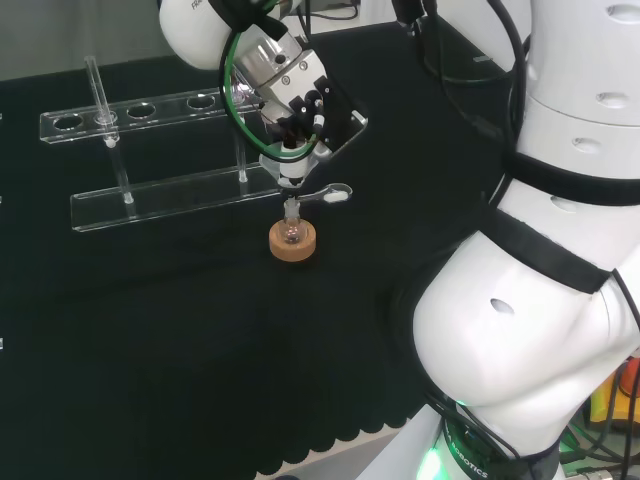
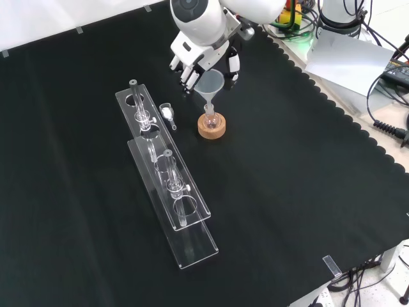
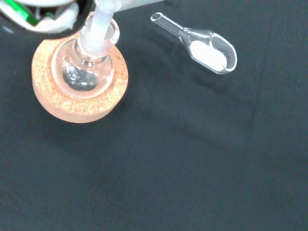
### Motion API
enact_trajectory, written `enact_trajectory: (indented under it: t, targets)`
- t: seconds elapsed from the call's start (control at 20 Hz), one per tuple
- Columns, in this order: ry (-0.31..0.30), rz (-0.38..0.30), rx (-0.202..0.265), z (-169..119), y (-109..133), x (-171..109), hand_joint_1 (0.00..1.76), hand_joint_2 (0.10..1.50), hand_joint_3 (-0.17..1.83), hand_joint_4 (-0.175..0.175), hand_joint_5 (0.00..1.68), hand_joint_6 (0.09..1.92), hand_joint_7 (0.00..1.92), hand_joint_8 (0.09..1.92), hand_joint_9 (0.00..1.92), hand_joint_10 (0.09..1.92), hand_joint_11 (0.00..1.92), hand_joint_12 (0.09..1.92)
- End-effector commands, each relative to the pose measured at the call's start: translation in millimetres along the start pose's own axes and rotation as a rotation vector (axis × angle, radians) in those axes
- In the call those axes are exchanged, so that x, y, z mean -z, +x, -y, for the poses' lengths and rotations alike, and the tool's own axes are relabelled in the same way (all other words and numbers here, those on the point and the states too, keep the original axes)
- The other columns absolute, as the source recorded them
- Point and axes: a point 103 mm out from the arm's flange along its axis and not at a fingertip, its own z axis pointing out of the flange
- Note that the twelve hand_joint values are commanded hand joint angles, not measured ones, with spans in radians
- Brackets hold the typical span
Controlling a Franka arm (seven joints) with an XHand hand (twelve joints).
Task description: Place the funnel on the round-bottom flask.
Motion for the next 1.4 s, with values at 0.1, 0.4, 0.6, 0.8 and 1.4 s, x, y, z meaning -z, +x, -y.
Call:
enact_trajectory:
  t: [0.1, 0.4, 0.6, 0.8, 1.4]
  targets:
    - [0.005, 0.0, 0.001, -0.7, 1.0, -4.3, 0.88, 0.66, 0.71, -0.014, 0.65, 0.79, 0.74, 0.79, 1.08, 0.68, 0.47, 1.3]
    - [0.0, -0.014, 0.004, 0.1, 1.8, -5.9, 0.88, 0.66, 0.71, -0.014, 0.65, 0.79, 0.74, 0.79, 1.07, 0.68, 0.47, 1.3]
    - [-0.005, -0.017, 0.005, 0.9, 2.0, -6.0, 0.87, 0.66, 0.71, -0.023, 0.59, 0.77, 0.7, 0.79, 1.05, 0.68, 0.47, 1.3]
    - [0.001, -0.015, 0.005, 0.3, 3.3, -7.0, 0.86, 0.66, 0.71, -0.028, 0.54, 0.76, 0.68, 0.79, 1.03, 0.68, 0.47, 1.3]
    - [0.023, 0.007, 0.003, -2.8, 4.0, -8.4, 0.86, 0.66, 0.71, -0.03, 0.51, 0.74, 0.64, 0.79, 0.99, 0.69, 0.47, 1.3]
